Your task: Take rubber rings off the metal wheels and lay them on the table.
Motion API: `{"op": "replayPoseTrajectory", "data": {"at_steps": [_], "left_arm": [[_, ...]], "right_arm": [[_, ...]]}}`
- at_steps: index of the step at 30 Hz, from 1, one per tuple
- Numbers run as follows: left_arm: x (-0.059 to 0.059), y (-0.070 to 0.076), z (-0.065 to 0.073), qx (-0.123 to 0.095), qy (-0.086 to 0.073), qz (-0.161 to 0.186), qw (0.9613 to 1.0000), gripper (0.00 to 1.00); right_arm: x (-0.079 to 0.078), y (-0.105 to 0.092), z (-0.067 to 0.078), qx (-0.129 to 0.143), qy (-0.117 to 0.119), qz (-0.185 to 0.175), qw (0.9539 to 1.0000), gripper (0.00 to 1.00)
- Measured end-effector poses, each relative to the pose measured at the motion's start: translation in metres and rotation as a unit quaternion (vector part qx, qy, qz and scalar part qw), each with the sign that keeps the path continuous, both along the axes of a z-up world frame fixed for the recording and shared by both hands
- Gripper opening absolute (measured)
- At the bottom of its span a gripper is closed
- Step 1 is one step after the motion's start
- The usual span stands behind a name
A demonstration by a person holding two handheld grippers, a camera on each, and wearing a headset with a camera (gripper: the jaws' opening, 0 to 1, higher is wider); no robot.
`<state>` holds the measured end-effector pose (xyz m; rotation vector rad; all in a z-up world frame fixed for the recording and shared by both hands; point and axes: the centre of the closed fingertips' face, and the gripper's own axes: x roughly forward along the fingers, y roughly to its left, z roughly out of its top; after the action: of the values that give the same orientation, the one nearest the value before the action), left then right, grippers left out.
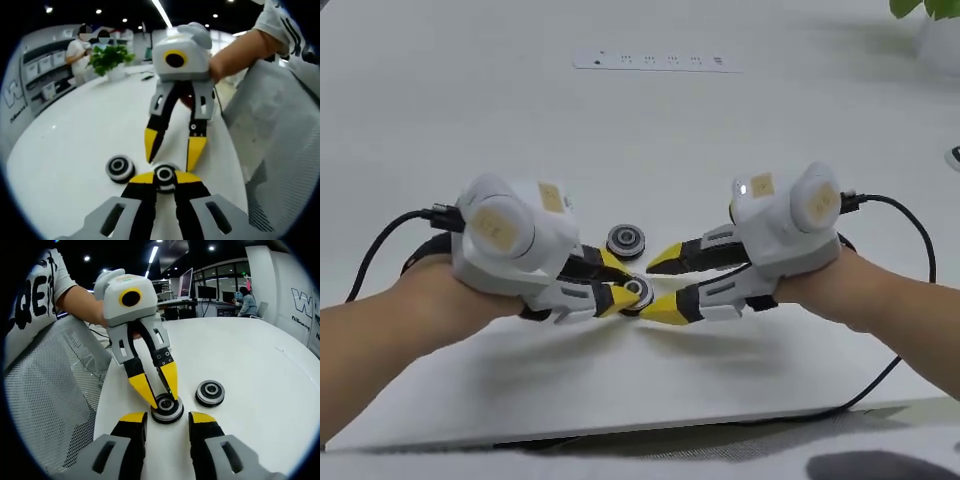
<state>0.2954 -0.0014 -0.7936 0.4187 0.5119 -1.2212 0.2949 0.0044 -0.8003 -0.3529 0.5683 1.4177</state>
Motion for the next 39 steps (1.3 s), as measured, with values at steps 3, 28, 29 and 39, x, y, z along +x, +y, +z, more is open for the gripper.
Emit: {"op": "replayPoseTrajectory", "data": {"at_steps": [3,28,29,39], "left_arm": [[0.0016,0.0009,-0.0003,0.002,-0.006,0.002,1.0,0.14],[-0.0023,0.0003,0.0029,-0.003,-0.016,0.011,0.9998,0.13],[-0.0024,0.0004,0.003,-0.003,-0.016,0.011,0.9998,0.13],[-0.0012,0.002,0.0017,-0.003,-0.019,0.01,0.9998,0.13]], "right_arm": [[-0.0013,0.0002,-0.0034,-0.002,0.001,0.0,1.0,0.29],[-0.0023,0.0032,-0.0081,-0.011,0.011,-0.012,0.9998,0.24],[-0.0028,0.0029,-0.0078,-0.011,0.012,-0.012,0.9998,0.23],[-0.004,-0.0017,-0.0076,-0.014,0.013,-0.012,0.9997,0.19]]}}
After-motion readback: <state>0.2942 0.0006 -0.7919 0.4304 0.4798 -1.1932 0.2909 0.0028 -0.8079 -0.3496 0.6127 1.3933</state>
